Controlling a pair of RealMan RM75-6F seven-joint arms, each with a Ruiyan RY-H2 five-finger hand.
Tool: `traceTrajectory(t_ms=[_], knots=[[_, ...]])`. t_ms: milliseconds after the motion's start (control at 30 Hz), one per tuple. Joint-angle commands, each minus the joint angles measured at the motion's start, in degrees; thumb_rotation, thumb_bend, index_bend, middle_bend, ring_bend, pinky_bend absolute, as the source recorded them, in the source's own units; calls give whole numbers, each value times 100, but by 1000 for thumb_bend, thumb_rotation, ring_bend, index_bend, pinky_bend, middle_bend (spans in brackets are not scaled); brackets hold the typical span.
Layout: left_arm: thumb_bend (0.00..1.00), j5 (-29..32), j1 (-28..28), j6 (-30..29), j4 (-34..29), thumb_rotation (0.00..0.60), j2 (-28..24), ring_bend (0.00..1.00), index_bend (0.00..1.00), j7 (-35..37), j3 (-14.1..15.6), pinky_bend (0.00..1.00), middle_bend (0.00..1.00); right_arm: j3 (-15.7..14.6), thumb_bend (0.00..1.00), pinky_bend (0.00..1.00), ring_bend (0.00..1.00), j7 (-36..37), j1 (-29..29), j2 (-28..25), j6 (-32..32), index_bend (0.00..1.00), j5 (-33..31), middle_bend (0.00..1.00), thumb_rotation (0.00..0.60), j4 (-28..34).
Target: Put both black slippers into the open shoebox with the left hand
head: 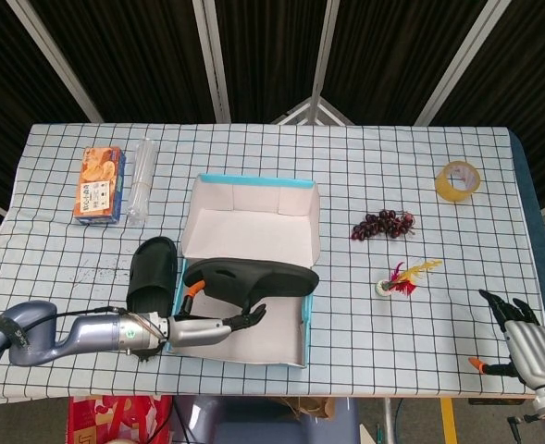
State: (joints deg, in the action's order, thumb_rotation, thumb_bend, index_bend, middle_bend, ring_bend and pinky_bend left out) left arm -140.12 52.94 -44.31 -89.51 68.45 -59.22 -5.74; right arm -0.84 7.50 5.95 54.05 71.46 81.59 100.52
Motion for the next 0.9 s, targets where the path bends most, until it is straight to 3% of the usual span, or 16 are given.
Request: traceTrajectory(t_ms=[33, 367, 900], knots=[[533, 64, -2, -54, 115, 600, 83, 80, 262, 24, 56, 108, 497, -2, 161, 69, 184, 7, 3, -2, -7, 73, 4, 146, 600, -1], [536, 157, -13, -328, 560, 600, 392, 80, 264, 171, 328, 107, 498, -7, 162, 69, 184, 29, 12, -13, -38, 74, -11, 146, 600, 0], [542, 454, -125, -654, 866, 600, 470, 80, 272, 408, 643, 108, 499, 1, 161, 70, 184, 14, 22, -18, -58, 73, -48, 146, 600, 5]])
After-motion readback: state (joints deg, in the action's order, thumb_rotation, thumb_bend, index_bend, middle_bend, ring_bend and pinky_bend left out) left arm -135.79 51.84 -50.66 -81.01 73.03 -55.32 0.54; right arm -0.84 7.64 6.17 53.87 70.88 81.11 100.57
